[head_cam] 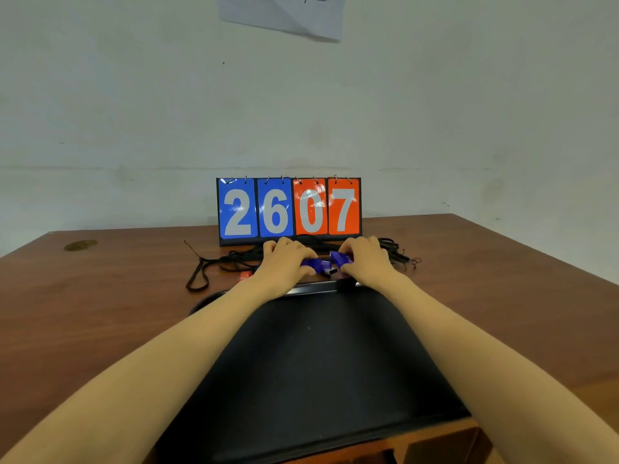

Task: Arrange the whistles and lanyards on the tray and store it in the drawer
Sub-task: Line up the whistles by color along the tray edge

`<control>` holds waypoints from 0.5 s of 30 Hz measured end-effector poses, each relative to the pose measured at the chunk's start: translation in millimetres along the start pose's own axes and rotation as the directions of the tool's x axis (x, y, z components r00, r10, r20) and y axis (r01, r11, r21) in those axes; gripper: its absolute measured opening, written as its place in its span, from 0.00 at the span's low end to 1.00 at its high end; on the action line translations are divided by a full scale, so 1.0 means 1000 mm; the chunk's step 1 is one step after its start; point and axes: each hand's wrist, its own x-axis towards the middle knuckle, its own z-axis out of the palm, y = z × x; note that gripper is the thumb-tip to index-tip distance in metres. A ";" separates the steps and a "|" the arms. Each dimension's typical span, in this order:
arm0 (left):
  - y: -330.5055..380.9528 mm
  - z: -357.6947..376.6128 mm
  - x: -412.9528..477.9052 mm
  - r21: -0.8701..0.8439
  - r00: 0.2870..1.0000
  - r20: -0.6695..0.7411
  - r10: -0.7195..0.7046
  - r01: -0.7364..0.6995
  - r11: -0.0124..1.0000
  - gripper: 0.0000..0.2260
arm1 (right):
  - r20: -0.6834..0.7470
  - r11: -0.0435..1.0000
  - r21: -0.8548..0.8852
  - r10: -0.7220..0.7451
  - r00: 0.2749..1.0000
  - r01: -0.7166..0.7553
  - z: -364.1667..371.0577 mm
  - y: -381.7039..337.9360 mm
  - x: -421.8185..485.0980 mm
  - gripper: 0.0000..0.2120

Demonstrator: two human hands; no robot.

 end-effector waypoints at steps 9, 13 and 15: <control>-0.008 -0.042 -0.049 -0.367 0.985 -0.046 -0.168 0.139 0.920 0.15 | -0.169 0.910 0.377 -0.114 0.979 0.171 -0.041 -0.042 -0.059 0.20; -0.013 -0.062 -0.082 -0.467 0.976 0.003 -0.219 0.195 0.862 0.14 | -0.129 0.914 0.353 -0.161 0.978 0.198 -0.042 -0.069 -0.087 0.22; -0.016 -0.069 -0.099 -0.467 0.973 0.031 -0.227 0.215 0.858 0.15 | -0.117 0.924 0.322 -0.177 0.977 0.205 -0.040 -0.081 -0.098 0.22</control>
